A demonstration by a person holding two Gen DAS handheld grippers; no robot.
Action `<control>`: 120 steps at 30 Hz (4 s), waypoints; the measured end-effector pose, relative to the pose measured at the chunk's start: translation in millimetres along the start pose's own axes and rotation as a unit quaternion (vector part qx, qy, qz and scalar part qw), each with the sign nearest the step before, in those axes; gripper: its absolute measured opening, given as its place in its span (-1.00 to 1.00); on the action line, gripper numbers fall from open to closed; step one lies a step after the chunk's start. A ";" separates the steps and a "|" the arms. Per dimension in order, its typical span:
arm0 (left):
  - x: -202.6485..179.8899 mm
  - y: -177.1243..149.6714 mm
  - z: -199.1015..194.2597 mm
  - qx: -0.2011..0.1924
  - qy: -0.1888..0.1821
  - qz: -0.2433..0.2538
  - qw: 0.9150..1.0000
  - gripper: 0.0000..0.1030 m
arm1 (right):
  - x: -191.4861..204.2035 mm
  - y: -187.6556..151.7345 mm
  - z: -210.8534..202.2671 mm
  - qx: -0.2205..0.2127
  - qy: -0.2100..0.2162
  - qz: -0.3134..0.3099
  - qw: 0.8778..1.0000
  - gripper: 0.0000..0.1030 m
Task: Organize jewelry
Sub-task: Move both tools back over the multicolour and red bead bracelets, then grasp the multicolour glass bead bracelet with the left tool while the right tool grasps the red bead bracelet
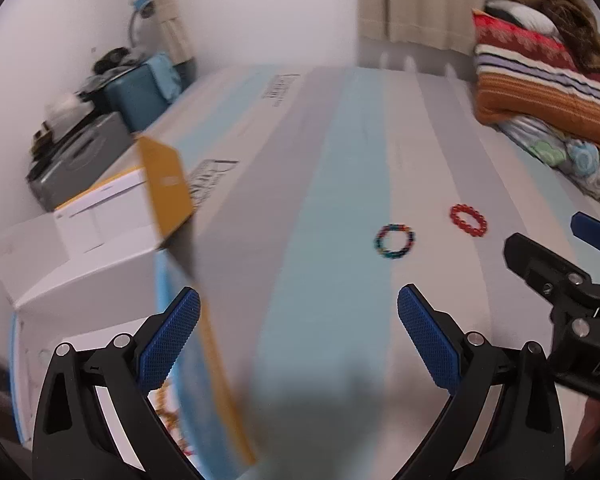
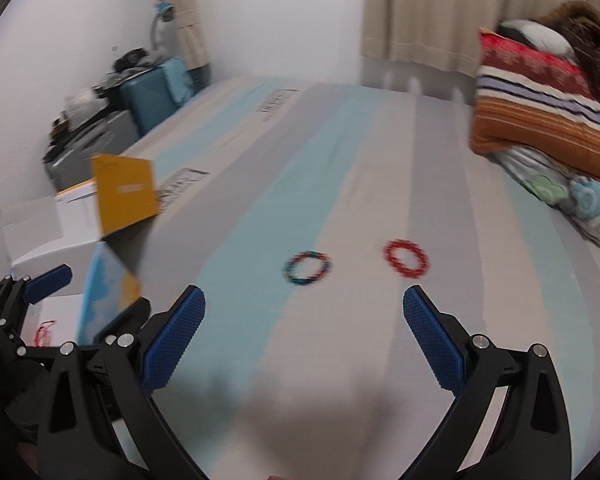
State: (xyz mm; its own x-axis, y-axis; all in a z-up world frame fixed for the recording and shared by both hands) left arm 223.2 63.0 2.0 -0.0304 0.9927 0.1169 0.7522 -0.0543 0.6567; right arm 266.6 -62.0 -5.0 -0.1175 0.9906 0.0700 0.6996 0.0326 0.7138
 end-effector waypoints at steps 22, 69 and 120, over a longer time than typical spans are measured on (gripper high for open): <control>-96.1 44.2 125.9 0.034 -0.055 0.024 0.998 0.89 | -112.6 32.9 95.8 0.054 -0.055 0.022 0.997 0.85; -108.1 16.9 245.9 0.085 -0.076 0.041 0.993 0.23 | -125.2 6.3 268.0 0.147 -0.058 0.060 0.986 -0.47; -90.5 16.1 239.5 0.088 -0.008 0.053 0.995 0.02 | -123.7 23.2 225.8 0.124 -0.027 0.080 0.989 -0.75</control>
State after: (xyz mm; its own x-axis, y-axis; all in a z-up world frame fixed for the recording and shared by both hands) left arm 395.7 -1.9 -176.4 0.0650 0.9842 0.1649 0.8548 -0.1402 0.4997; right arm 456.5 -153.8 -154.5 0.0411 0.9911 0.1268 0.8578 -0.1001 0.5041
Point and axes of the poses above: each gripper's, at about its wrist camera, not at the fingertips, and z roughly the way its jaws point, x to its left, y to its top, the point moved 3 cm from there along z, roughly the way its jaws point
